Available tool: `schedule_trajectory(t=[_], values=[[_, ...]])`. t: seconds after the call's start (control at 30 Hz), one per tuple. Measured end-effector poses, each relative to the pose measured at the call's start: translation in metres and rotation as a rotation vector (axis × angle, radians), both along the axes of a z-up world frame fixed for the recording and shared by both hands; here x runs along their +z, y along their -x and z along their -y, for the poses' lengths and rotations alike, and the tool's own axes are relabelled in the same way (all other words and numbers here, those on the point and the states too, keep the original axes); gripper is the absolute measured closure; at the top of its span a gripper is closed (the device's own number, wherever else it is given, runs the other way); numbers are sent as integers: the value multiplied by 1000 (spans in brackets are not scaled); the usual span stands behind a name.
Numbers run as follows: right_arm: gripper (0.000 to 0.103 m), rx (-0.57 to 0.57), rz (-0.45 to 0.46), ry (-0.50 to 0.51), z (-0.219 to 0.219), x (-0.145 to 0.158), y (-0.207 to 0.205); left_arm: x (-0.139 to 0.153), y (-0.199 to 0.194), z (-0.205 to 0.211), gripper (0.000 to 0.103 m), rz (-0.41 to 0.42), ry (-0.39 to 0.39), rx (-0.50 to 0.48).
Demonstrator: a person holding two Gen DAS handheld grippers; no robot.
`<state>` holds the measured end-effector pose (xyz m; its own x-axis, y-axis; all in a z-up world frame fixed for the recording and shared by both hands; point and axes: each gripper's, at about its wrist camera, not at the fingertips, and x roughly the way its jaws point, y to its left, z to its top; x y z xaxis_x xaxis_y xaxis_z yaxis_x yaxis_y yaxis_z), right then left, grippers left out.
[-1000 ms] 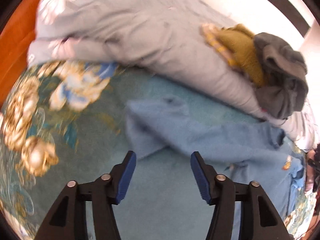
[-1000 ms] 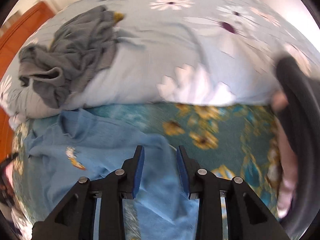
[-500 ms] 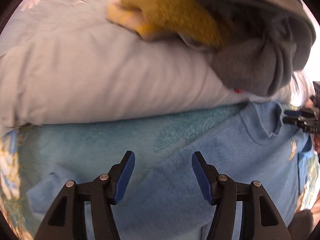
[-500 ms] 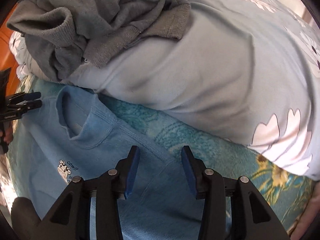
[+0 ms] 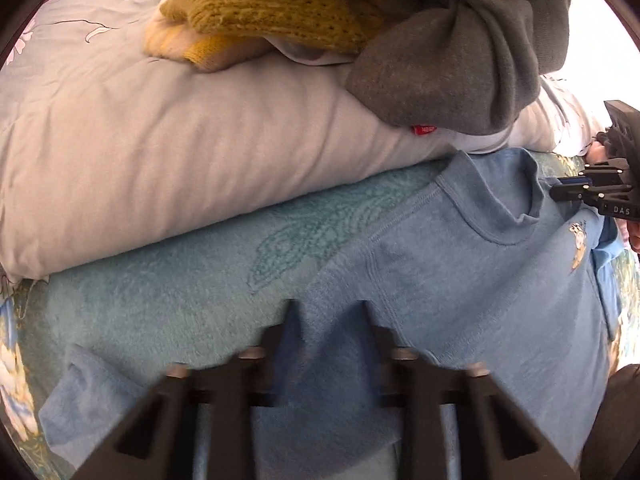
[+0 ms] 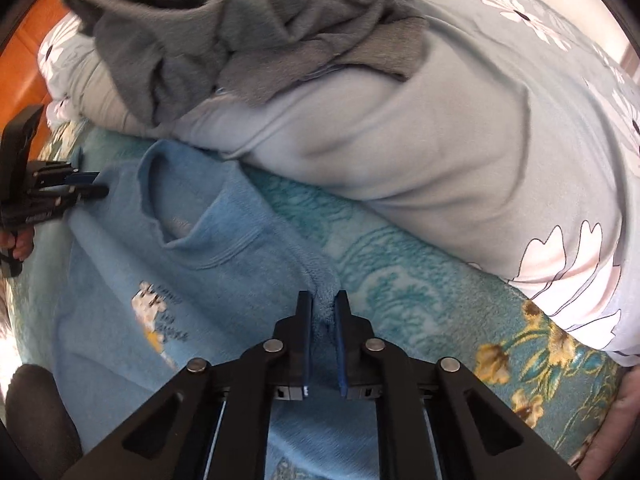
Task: Fold clothes
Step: 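Grasp the sweatshirt hem with the right gripper and pull it straight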
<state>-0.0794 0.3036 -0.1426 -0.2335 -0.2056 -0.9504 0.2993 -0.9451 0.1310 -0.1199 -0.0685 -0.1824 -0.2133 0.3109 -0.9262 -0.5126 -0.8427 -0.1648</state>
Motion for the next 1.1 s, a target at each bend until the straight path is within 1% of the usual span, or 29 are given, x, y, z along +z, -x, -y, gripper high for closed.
schedule_trajectory(t=[0.07,0.13,0.2,0.27,0.3,0.37,0.47,0.57,0.67,0.7,0.87,0.9,0.97,1.0,1.1], values=[[94,-1,-34,5,1,11,-5,4,-7,2,97,-29,-5,1],[94,-21,-109,22,-2,32,-11,15,-15,3,98,-88,-6,0],[95,-46,-208,34,-7,57,-16,35,-21,9,98,-170,-37,23],[94,-69,-295,32,-11,77,-18,57,-22,18,98,-261,-74,72],[94,-81,-338,31,-12,86,-20,65,-20,21,98,-289,-88,92],[94,-88,-337,10,-8,83,-17,72,-15,23,98,-325,-94,118],[95,-84,-305,-6,-4,76,-11,62,-10,12,98,-276,-66,110],[95,-89,-314,19,-8,80,-22,63,-29,15,98,-289,-59,98],[95,-96,-350,30,-7,88,-41,72,-44,22,98,-318,-105,123],[95,-95,-365,31,-6,91,-49,77,-47,21,98,-332,-106,128],[95,-120,-444,65,-7,105,-57,100,-62,18,98,-407,-111,152],[94,-124,-444,75,-8,105,-55,104,-65,17,98,-421,-112,157],[94,-149,-419,80,-7,95,-43,110,-69,15,97,-445,-102,164],[94,-159,-401,69,-7,89,-39,101,-64,11,97,-433,-75,164],[94,-194,-329,34,-6,64,-19,69,-36,0,97,-353,-37,184]])
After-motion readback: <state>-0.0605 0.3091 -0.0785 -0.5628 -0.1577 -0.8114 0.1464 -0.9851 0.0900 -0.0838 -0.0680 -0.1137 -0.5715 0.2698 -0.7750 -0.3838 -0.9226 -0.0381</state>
